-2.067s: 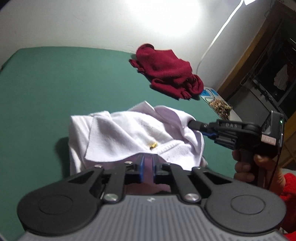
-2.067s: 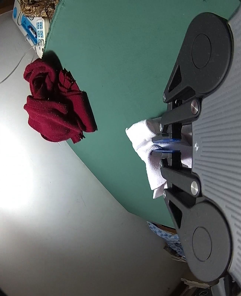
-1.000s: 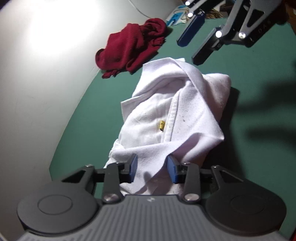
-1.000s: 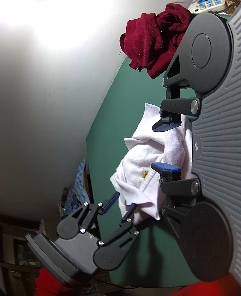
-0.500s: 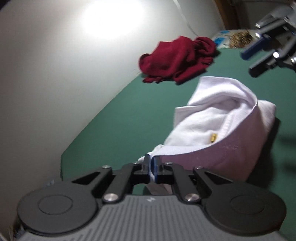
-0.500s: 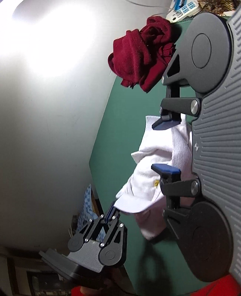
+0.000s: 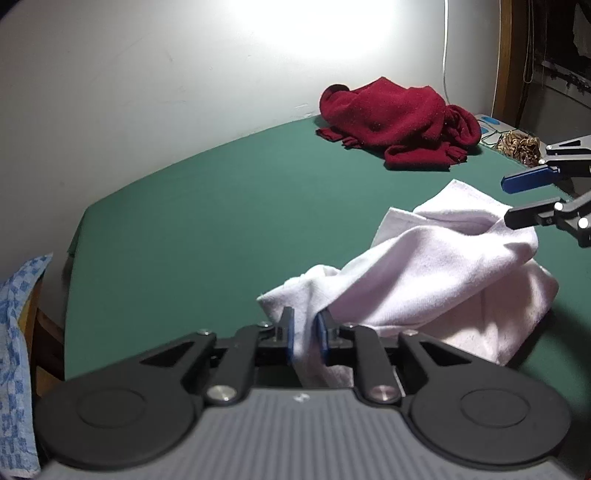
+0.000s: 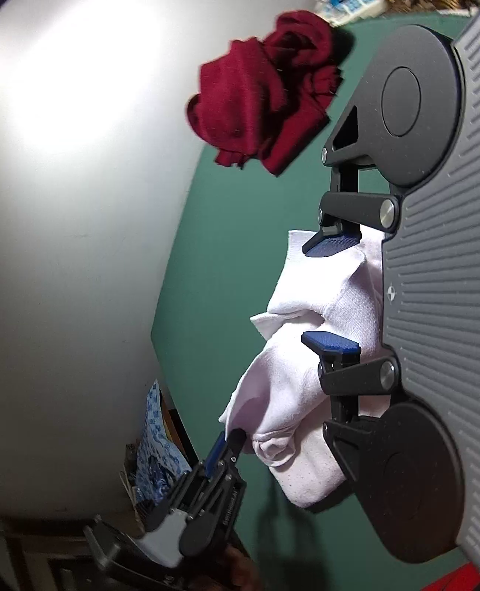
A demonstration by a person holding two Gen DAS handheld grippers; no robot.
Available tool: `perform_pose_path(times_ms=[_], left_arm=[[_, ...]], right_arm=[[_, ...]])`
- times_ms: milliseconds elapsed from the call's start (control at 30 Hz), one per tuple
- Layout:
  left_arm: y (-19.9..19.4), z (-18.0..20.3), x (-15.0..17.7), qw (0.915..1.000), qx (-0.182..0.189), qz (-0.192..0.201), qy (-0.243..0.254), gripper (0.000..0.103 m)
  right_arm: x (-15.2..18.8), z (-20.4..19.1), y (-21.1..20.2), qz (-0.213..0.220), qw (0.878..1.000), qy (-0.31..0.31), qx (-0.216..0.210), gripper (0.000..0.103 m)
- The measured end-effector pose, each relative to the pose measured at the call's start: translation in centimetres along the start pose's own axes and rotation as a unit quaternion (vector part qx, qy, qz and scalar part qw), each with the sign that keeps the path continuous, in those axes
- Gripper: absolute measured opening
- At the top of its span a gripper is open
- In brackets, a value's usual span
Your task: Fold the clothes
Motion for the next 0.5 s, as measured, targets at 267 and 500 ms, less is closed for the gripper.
perform_pose_path(times_ms=[267, 500], left_arm=[[-0.8, -1.1, 1.0, 0.9995, -0.027, 0.003, -0.016, 0.039], [-1.2, 1.0, 0.0, 0.9956, -0.067, 0.039, 0.053, 0.048]], right_arm=[[0.7, 2.7, 1.7, 0.002, 0.992, 0.124, 0.011, 0.047], [0.4, 1.7, -0.8, 0.021, 0.992, 0.119, -0.046, 0.05]])
Point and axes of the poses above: each gripper's, at about its wrist camera, not at the fingertips, and y roughly the way its jaws point, z to its right, x to its underside, the point moved 10 cm from there along y, roughly the way its jaws point
